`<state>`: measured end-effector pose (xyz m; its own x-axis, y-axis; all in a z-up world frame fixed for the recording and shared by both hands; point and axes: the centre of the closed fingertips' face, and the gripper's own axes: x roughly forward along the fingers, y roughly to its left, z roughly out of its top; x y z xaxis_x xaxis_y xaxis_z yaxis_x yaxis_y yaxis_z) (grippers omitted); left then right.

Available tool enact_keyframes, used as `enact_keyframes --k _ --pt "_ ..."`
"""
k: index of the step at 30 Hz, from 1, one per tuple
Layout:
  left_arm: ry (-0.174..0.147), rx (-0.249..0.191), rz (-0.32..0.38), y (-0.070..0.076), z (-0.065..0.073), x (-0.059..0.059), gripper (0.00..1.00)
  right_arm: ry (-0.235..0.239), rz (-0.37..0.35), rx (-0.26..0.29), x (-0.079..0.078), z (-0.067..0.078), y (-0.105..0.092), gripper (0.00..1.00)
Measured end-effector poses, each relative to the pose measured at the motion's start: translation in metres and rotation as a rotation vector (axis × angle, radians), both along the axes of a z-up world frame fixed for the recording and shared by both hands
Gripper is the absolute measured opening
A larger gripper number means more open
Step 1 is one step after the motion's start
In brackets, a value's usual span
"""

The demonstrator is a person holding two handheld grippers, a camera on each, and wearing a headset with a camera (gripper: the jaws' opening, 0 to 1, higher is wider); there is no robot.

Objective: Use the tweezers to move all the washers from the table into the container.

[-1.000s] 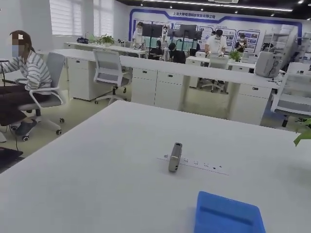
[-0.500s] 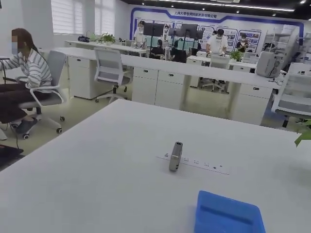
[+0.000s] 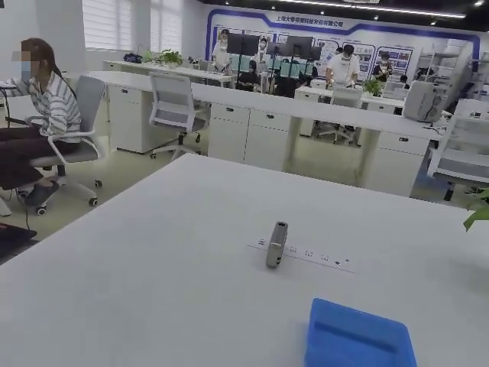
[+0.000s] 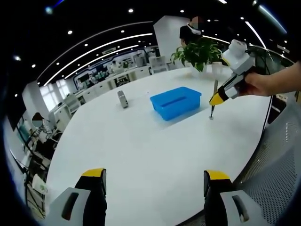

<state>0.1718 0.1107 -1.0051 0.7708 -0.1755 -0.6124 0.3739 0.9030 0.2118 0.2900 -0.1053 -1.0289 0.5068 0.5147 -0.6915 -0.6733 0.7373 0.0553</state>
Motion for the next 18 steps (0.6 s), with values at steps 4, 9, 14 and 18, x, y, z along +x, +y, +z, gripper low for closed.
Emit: enact_keyframes --k 4,9,14,18 --pt "0.000 -0.002 0.002 0.000 0.000 0.000 0.87 -0.005 -0.002 0.008 0.003 0.007 0.001 0.02" --pt "-0.001 -0.002 0.005 0.001 0.000 0.000 0.87 -0.013 0.003 0.015 0.007 0.016 0.005 0.02" --pt "0.002 -0.005 0.008 0.002 0.000 0.000 0.87 -0.022 0.000 0.021 0.012 0.024 0.006 0.02" --pt "0.004 -0.003 0.004 0.001 -0.001 -0.001 0.86 -0.052 -0.005 0.036 0.020 0.038 0.007 0.02"
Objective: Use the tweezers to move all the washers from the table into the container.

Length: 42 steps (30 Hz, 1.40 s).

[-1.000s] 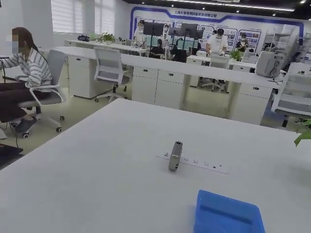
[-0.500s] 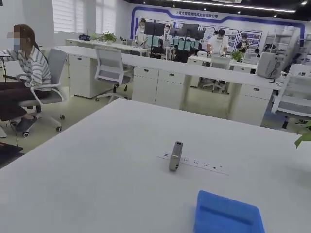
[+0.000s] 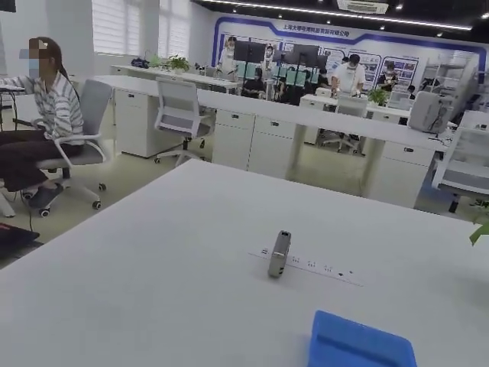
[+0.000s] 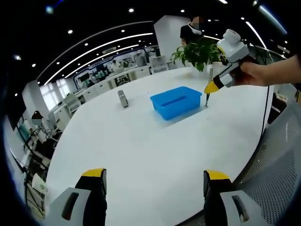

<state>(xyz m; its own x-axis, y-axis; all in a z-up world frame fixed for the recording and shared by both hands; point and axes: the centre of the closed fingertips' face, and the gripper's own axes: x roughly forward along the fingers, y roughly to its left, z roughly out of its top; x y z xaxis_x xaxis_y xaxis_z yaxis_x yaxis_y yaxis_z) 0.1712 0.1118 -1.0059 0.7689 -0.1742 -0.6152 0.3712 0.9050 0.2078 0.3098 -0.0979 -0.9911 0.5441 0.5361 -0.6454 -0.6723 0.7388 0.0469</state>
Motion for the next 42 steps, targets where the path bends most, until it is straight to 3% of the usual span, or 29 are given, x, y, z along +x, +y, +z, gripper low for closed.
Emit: enact_keyframes --k 5,16,21,29,42 --pt "0.005 0.005 -0.002 0.000 -0.001 -0.001 0.86 -0.037 -0.016 0.008 0.011 0.013 -0.001 0.02" --pt "0.012 -0.001 -0.001 0.000 -0.002 -0.001 0.86 -0.090 -0.060 0.016 0.035 0.026 -0.006 0.02" --pt "0.023 -0.002 -0.003 -0.001 -0.003 -0.001 0.86 -0.086 -0.083 0.035 0.047 0.025 -0.004 0.02" --pt "0.031 -0.017 -0.014 -0.004 -0.004 -0.002 0.88 -0.081 -0.094 -0.008 0.060 0.012 -0.005 0.02" --pt "0.066 -0.004 -0.018 -0.004 -0.010 -0.003 0.88 -0.017 -0.092 -0.066 0.076 -0.023 -0.010 0.02"
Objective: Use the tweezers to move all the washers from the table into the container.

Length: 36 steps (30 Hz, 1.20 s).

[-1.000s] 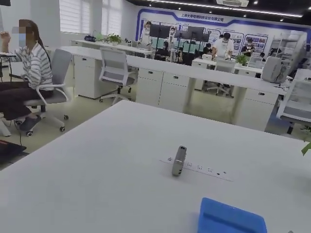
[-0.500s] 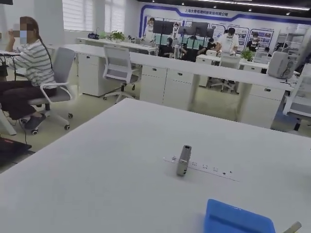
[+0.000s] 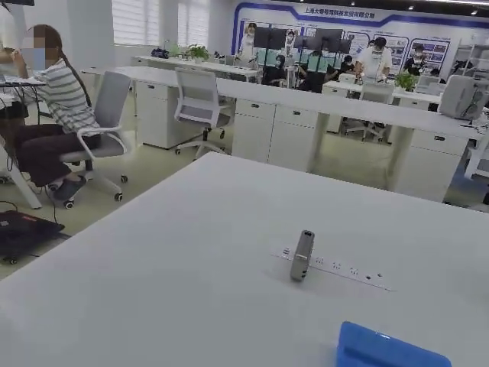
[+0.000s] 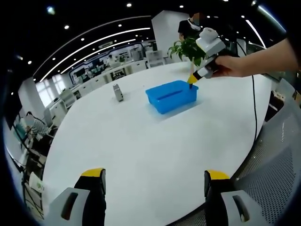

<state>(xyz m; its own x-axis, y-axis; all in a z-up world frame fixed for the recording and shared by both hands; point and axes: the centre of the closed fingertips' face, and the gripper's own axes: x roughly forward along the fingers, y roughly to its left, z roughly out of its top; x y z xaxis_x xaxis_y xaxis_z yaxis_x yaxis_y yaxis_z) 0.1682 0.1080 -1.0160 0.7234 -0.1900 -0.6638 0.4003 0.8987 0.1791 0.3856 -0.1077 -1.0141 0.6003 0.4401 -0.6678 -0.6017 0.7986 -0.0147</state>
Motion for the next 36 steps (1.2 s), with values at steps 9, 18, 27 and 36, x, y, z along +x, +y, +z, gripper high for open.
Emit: enact_keyframes --k 9,18,27,36 --pt "0.019 0.002 -0.009 -0.001 -0.002 -0.001 0.88 0.035 0.000 -0.016 0.004 -0.014 -0.002 0.02" --pt "0.026 0.007 -0.013 -0.002 -0.004 -0.002 0.89 0.041 0.020 -0.044 0.003 -0.018 0.000 0.02" --pt "0.022 0.004 -0.012 -0.002 -0.002 -0.002 0.89 0.046 0.019 -0.039 0.005 -0.017 0.004 0.03" --pt "-0.014 -0.054 -0.041 -0.010 0.014 -0.001 0.86 0.002 0.016 0.006 -0.002 0.008 0.010 0.03"
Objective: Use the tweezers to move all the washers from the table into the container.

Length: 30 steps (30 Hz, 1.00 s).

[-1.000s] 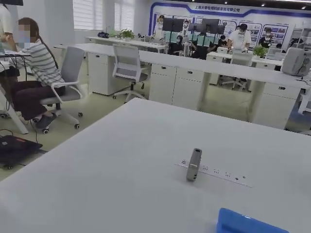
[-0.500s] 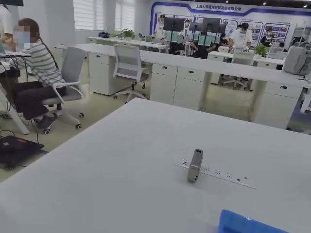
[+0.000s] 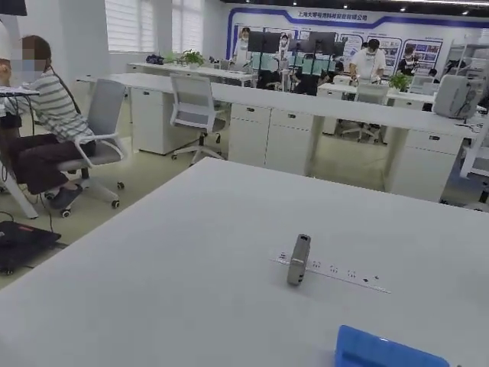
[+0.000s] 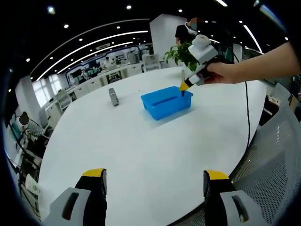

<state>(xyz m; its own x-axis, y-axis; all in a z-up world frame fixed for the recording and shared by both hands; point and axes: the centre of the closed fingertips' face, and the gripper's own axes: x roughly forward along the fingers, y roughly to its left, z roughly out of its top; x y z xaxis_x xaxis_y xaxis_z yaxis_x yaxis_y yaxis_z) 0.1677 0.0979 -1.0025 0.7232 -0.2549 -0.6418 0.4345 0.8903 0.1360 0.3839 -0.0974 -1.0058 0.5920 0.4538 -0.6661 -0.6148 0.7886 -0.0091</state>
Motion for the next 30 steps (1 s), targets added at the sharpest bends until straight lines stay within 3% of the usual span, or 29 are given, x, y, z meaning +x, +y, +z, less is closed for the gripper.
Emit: enact_keyframes --k 4,6,8,9,12,15,20,22,24,25,26,30 --pt "-0.021 0.009 -0.043 -0.005 0.012 -0.001 0.84 -0.038 0.013 0.003 -0.006 0.014 0.000 0.03" --pt "-0.040 0.007 -0.074 -0.008 0.025 0.001 0.83 -0.062 0.018 0.010 -0.010 0.024 -0.001 0.03" --pt "-0.079 -0.019 -0.107 -0.014 0.043 0.006 0.82 -0.077 0.028 0.021 -0.016 0.034 -0.003 0.03" --pt "-0.092 -0.024 -0.106 -0.014 0.050 0.008 0.82 -0.090 0.039 0.052 -0.021 0.044 0.000 0.03" --pt "-0.132 -0.073 -0.144 -0.022 0.077 0.018 0.79 -0.094 0.089 0.103 -0.034 0.061 0.007 0.03" --pt "-0.156 -0.155 -0.200 -0.038 0.106 0.025 0.72 -0.102 0.135 0.141 -0.049 0.077 0.015 0.03" --pt "-0.188 -0.267 -0.298 -0.063 0.150 0.038 0.58 -0.070 0.264 0.190 -0.080 0.094 0.033 0.03" --pt "-0.161 -0.300 -0.380 -0.076 0.158 0.038 0.52 -0.074 0.315 0.191 -0.092 0.099 0.040 0.03" --pt "-0.115 -0.330 -0.456 -0.087 0.161 0.038 0.45 -0.060 0.376 0.191 -0.106 0.102 0.048 0.03" --pt "-0.073 -0.345 -0.501 -0.092 0.159 0.036 0.43 -0.058 0.408 0.186 -0.111 0.103 0.050 0.03" --pt "-0.043 -0.355 -0.505 -0.093 0.158 0.037 0.40 -0.048 0.444 0.175 -0.118 0.104 0.053 0.03" --pt "0.018 -0.406 -0.588 -0.106 0.157 0.037 0.34 -0.032 0.536 0.141 -0.134 0.105 0.058 0.03"
